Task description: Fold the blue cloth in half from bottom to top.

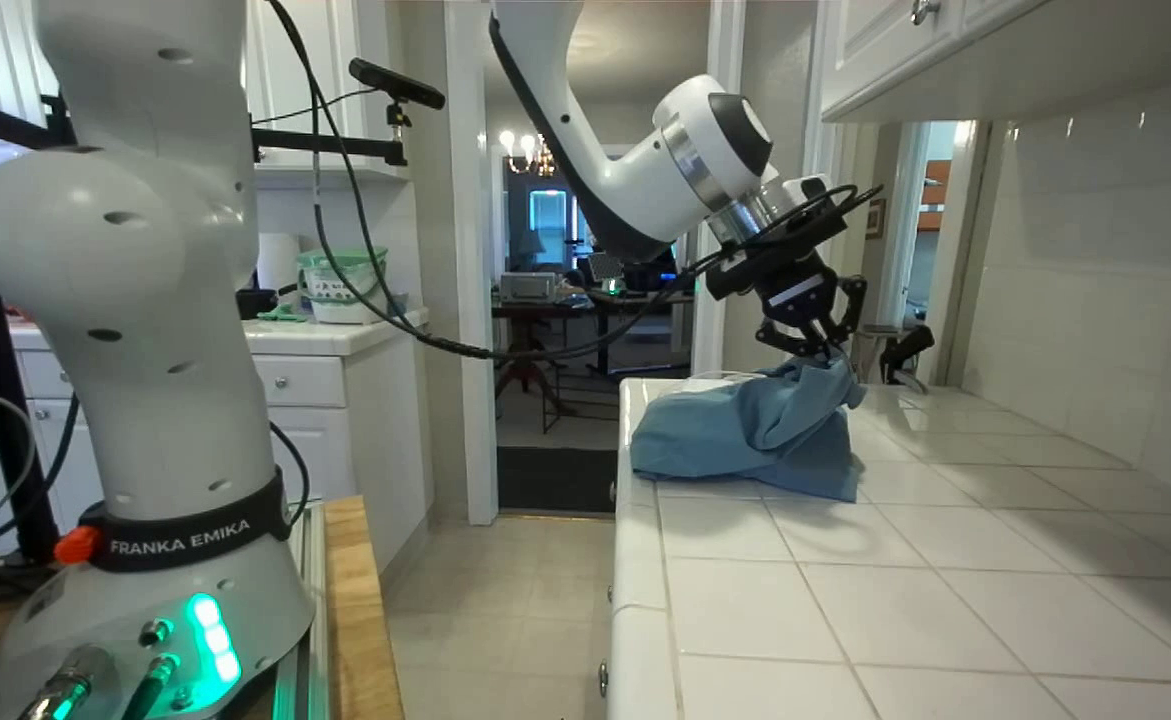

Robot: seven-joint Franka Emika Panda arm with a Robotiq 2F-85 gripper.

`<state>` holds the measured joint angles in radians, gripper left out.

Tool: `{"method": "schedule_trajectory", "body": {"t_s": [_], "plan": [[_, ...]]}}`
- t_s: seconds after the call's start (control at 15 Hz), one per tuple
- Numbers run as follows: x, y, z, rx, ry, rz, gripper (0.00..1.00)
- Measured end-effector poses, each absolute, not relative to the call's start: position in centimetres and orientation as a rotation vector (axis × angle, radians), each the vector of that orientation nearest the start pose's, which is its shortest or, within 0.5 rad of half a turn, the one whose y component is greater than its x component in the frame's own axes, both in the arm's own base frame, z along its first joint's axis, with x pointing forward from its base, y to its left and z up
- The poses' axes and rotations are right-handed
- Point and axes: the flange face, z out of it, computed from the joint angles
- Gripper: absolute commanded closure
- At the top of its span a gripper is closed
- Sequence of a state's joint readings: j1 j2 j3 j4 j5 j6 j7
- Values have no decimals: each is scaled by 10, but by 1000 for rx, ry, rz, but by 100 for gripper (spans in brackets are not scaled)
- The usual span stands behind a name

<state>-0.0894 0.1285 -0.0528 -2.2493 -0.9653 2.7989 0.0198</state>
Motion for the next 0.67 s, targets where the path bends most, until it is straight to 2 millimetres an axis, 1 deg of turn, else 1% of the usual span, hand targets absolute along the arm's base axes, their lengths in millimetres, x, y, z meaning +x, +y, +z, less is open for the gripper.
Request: {"method": "schedule_trajectory", "body": {"t_s": [0.2,0.47,0.53,0.6,0.67], "plan": [[571,-31,313,2431,874,444,99],[585,-17,278,2460,880,414,99],[588,-16,270,2467,878,407,70],[590,-15,264,2472,873,397,68],[592,-15,260,2474,869,390,63]]}}
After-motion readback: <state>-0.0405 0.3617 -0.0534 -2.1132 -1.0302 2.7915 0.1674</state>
